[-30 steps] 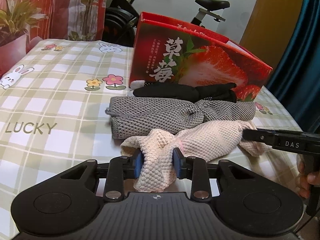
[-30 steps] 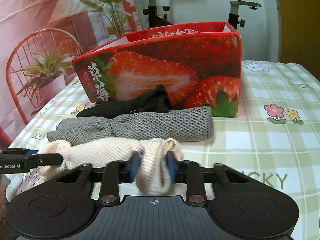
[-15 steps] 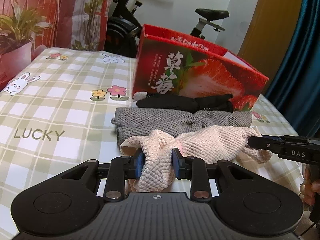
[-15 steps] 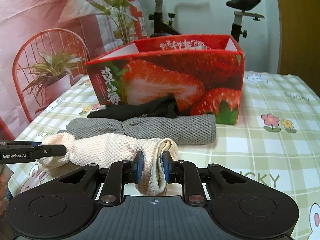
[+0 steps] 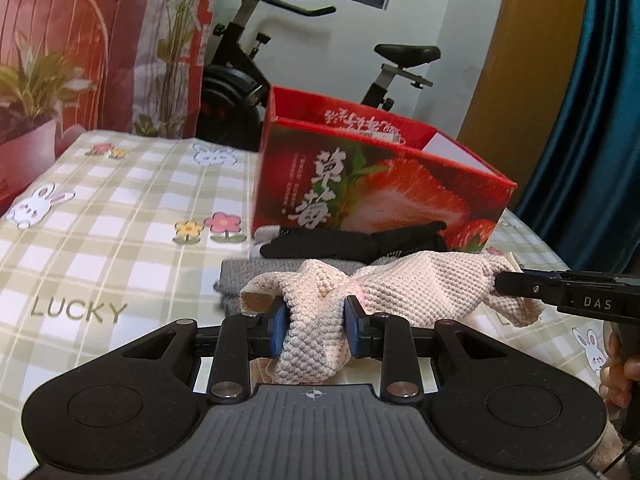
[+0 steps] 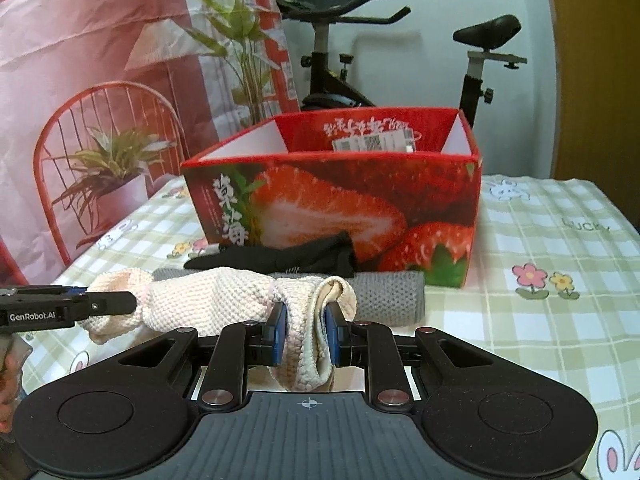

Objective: Organize soft objects
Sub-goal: 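Lift the white waffle towel with both tools and carry it over the box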

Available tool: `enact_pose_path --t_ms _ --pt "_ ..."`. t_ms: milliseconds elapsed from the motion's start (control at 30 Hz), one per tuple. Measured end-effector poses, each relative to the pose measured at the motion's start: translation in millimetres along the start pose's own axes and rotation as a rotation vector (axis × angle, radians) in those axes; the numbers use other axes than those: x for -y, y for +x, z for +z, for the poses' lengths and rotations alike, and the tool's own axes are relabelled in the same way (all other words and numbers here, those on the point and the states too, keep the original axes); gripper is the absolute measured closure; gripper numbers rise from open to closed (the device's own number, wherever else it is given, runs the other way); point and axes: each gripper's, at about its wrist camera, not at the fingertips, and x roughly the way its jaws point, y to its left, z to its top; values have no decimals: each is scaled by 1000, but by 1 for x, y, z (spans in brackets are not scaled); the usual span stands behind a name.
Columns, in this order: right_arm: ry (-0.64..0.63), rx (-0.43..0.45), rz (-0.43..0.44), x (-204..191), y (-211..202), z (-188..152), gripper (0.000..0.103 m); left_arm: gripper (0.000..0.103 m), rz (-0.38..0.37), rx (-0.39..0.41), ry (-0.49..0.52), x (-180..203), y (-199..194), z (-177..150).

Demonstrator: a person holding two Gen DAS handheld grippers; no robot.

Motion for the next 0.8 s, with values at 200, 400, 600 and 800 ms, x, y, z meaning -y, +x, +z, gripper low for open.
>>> enact_pose_path --t_ms 200,400,600,800 --pt "10 38 -1 4 -7 16 84 72 -8 61 53 7 -3 25" --pt "16 102 -4 12 -10 49 84 72 -22 125 89 15 -1 62" --pt "4 145 0 20 -5 80 84 72 -29 160 93 20 10 94" --pt "-6 155 -5 34 9 117 84 72 -32 161 109 23 30 123"
